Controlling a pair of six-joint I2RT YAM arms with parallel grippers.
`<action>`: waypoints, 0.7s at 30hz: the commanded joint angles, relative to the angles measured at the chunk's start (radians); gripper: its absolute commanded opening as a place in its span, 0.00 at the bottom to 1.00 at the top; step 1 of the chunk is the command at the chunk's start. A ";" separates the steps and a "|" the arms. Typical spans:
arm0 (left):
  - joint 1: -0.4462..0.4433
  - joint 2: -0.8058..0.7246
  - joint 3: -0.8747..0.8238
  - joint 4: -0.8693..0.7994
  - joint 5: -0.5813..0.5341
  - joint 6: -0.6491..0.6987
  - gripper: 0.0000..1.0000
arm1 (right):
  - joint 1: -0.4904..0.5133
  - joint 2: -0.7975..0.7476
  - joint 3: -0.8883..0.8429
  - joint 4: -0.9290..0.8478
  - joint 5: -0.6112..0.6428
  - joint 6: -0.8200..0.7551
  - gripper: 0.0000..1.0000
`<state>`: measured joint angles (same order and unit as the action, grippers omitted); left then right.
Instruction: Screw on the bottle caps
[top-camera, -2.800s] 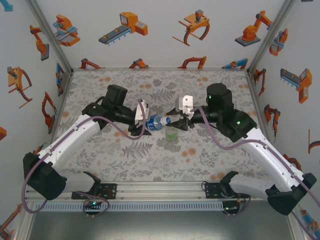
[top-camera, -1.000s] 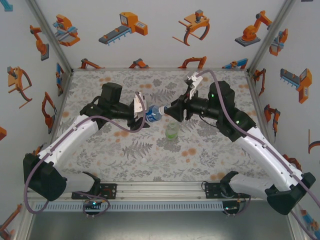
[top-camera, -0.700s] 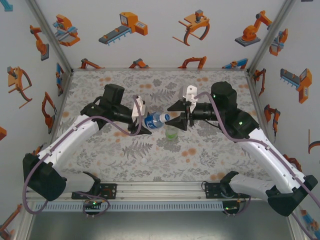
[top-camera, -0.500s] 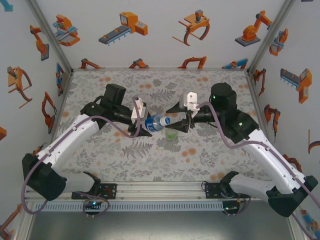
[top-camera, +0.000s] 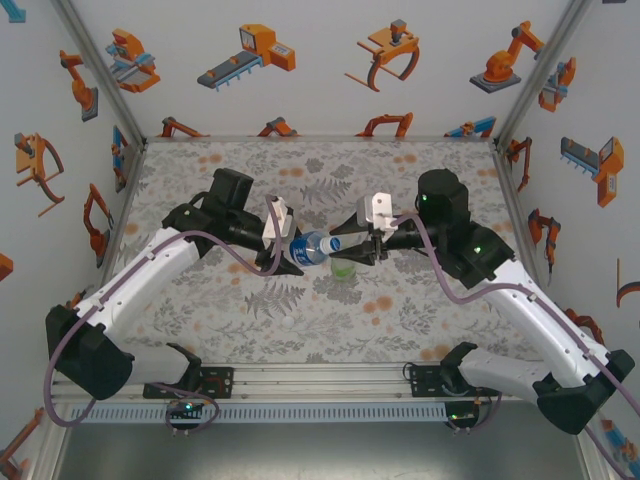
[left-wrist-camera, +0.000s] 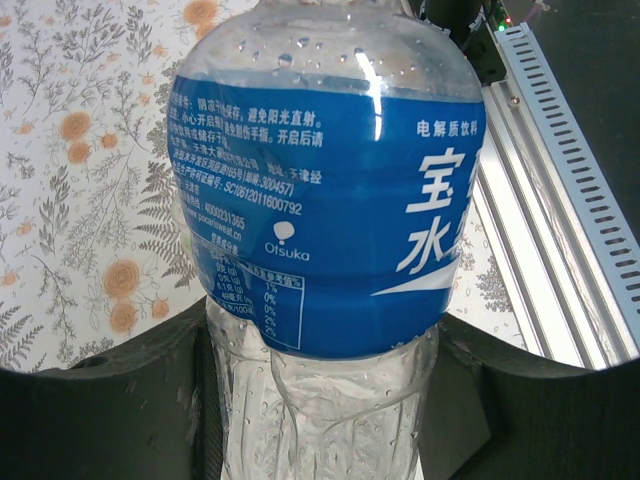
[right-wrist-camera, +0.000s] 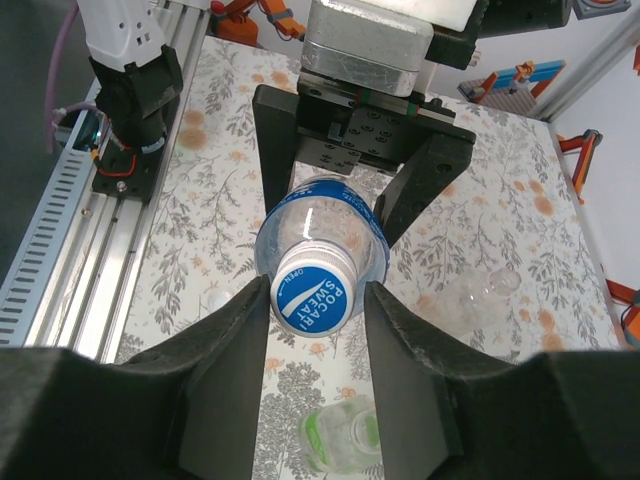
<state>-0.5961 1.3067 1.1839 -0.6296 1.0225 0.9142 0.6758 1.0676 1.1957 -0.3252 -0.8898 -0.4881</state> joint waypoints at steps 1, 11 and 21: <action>-0.006 0.006 0.029 -0.026 0.044 0.030 0.00 | 0.005 -0.011 -0.007 0.021 -0.009 -0.009 0.36; 0.016 -0.014 0.010 0.077 -0.223 -0.090 0.00 | 0.006 -0.038 -0.191 0.356 0.497 0.806 0.00; 0.009 -0.046 -0.055 0.208 -0.522 -0.159 0.00 | 0.005 0.036 -0.207 0.288 0.733 1.609 0.00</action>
<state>-0.5846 1.2964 1.1446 -0.4854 0.6109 0.7940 0.6842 1.0943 0.9794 -0.0174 -0.2790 0.7818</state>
